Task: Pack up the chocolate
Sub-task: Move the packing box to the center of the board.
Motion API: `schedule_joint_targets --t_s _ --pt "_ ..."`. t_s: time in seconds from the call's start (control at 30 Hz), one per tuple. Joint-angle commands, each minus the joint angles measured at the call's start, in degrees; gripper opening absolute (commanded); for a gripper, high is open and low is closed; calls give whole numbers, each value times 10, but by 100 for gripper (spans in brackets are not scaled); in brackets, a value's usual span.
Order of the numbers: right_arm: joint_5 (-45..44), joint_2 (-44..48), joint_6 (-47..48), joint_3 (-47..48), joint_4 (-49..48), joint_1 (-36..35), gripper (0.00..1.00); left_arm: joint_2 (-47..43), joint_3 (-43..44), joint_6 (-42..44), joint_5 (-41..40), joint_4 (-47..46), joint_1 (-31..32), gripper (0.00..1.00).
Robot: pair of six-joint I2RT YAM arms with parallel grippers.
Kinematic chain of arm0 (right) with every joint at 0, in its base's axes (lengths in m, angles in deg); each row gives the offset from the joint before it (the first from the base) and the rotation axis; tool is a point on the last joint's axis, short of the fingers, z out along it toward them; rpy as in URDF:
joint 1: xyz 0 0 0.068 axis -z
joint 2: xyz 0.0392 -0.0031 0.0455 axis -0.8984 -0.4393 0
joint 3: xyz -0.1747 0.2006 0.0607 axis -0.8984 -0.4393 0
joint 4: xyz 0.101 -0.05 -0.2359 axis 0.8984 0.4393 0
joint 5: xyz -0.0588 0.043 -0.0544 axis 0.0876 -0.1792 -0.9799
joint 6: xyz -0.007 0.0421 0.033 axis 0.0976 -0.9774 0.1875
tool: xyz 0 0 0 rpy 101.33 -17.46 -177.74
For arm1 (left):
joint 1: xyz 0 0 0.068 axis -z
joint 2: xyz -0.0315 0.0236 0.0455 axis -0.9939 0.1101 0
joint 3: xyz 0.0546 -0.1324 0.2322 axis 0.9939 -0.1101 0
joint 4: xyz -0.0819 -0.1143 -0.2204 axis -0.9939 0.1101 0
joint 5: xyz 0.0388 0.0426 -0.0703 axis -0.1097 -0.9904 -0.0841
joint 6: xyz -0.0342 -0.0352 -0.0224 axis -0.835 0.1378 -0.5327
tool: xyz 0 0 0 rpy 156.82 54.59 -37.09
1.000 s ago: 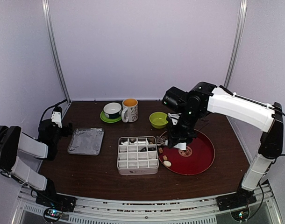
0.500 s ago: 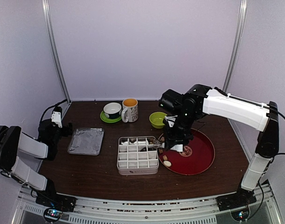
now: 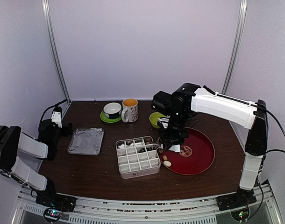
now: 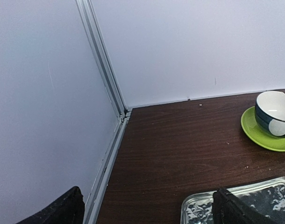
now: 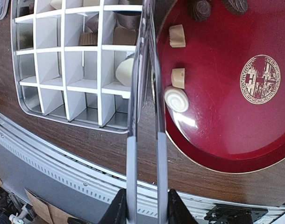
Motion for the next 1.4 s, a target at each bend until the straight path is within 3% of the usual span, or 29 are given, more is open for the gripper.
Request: schedule_joint_targets --t_s 0.0,0.23,0.37,0.57,0.83,1.23,1.37 --pt "-22 -9 76 53 48 -23 13 3 13 -5 4 -16 -5 98" --pt "-90 -28 155 107 90 -71 9 3 13 -5 4 -16 -5 98" --pt "-119 -23 161 92 87 -86 6 3 13 -5 4 -16 -5 98" --pt "-120 -3 103 73 77 -74 20 3 14 -5 4 -15 -5 98" --pt "-87 29 41 20 20 -34 29 3 14 -5 5 -17 -5 98" --pt "-79 12 46 35 17 -24 32 3 13 -5 4 -16 -5 98" --pt "-90 31 18 -20 15 -10 30 3 14 -5 5 -16 -5 98"
